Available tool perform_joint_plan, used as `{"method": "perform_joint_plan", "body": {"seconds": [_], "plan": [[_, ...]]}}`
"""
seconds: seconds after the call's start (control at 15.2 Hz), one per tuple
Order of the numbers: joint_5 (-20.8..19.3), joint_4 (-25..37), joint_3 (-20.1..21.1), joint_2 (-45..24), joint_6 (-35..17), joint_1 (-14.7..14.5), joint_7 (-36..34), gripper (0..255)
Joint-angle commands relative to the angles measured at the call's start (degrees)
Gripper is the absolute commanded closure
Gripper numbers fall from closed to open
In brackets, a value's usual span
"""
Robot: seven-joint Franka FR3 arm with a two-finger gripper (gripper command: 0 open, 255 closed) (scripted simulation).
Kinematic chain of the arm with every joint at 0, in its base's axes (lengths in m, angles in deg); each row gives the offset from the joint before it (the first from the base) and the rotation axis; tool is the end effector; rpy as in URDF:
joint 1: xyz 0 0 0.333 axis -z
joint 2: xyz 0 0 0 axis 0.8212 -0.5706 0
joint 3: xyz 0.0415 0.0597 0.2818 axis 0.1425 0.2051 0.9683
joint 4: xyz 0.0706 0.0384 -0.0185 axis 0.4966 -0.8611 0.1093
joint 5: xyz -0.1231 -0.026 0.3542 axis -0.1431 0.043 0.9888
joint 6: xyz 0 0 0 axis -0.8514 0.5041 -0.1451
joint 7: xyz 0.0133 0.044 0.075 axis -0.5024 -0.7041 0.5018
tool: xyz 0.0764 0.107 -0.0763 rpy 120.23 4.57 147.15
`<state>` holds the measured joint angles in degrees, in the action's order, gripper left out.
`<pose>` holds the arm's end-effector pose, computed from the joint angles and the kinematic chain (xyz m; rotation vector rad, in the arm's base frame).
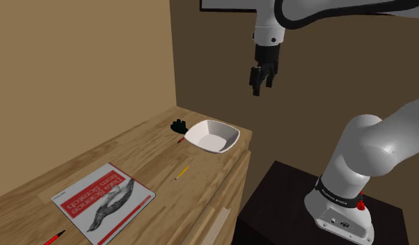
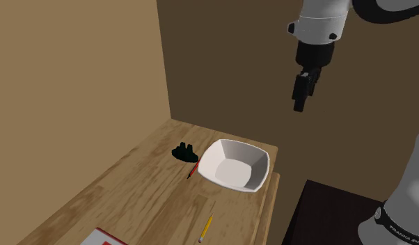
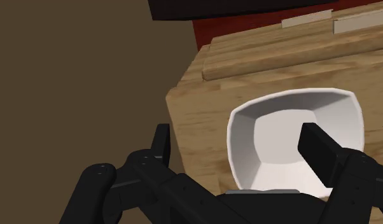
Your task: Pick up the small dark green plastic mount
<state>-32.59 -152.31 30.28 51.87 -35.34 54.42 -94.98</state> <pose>0.3408 0.0243 0.5016 3.0278 -0.1306 -0.0665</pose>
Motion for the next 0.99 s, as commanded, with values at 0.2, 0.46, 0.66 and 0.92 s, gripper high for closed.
{"method": "perform_joint_plan", "body": {"seconds": [0.2, 0.46, 0.66, 0.92], "plan": [[1.01, 1.44, 0.85, -8.94, -8.34, -0.38, -1.10, 0], [1.52, 4.23, 1.57, -16.78, -13.99, -0.66, -1.89, 0], [1.72, 7.12, 2.11, -22.86, -17.65, -0.87, -2.45, 0], [1.73, 11.99, 2.78, -31.12, -21.65, -1.21, -3.20, 0]]}}
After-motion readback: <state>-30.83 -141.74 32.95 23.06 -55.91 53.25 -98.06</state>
